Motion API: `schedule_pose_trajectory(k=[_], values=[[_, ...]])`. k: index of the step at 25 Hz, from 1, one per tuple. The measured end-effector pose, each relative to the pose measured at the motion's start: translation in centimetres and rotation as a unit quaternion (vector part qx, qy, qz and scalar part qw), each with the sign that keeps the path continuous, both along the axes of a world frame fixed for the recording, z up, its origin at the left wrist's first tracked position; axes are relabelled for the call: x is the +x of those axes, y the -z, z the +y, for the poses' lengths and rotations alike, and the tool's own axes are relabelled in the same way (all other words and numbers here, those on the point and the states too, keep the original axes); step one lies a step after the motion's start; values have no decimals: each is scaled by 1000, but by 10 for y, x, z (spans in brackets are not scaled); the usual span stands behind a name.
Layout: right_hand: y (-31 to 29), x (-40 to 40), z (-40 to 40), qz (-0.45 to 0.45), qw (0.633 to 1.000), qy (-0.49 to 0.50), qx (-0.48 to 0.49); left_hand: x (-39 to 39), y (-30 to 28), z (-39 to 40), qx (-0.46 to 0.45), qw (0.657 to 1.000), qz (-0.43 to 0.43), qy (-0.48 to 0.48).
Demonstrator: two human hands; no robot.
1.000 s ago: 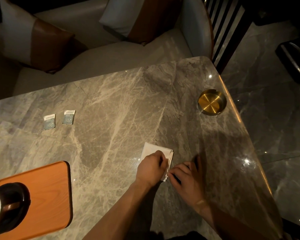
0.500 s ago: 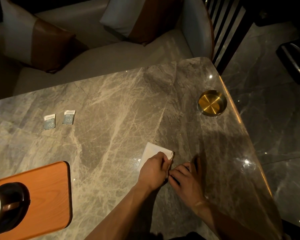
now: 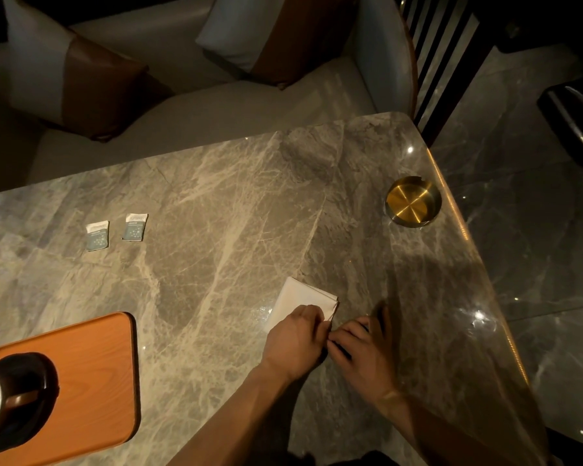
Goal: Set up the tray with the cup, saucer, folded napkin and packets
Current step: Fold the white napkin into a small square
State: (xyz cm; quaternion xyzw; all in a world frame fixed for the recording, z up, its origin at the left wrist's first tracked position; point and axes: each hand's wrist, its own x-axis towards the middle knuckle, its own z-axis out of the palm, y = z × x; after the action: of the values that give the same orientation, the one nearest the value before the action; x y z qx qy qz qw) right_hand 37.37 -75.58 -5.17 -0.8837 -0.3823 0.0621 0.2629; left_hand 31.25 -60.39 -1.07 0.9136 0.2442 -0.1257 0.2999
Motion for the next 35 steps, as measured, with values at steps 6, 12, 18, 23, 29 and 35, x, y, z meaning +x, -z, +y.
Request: schedule_pose_trajectory(k=[6, 12, 18, 23, 29, 35], values=[[0, 16, -3, -98, 984, -138, -58, -28, 1, -9, 16, 997, -55, 45], [6, 29, -5, -94, 968, -156, -170, -63, 7, -27, 137, 981, -68, 123], [4, 30, 0, -85, 970, -147, -176, -88, 17, -39, 178, 966, -18, 186], [-14, 52, 42, -162, 962, -185, -118, -76, 5, -24, 154, 973, -38, 167], [-11, 63, 91, -168, 890, -394, -157, -77, 8, -21, 137, 971, -32, 194], [3, 71, 94, -135, 890, -396, -181, -77, 9, -10, 61, 978, -107, 166]])
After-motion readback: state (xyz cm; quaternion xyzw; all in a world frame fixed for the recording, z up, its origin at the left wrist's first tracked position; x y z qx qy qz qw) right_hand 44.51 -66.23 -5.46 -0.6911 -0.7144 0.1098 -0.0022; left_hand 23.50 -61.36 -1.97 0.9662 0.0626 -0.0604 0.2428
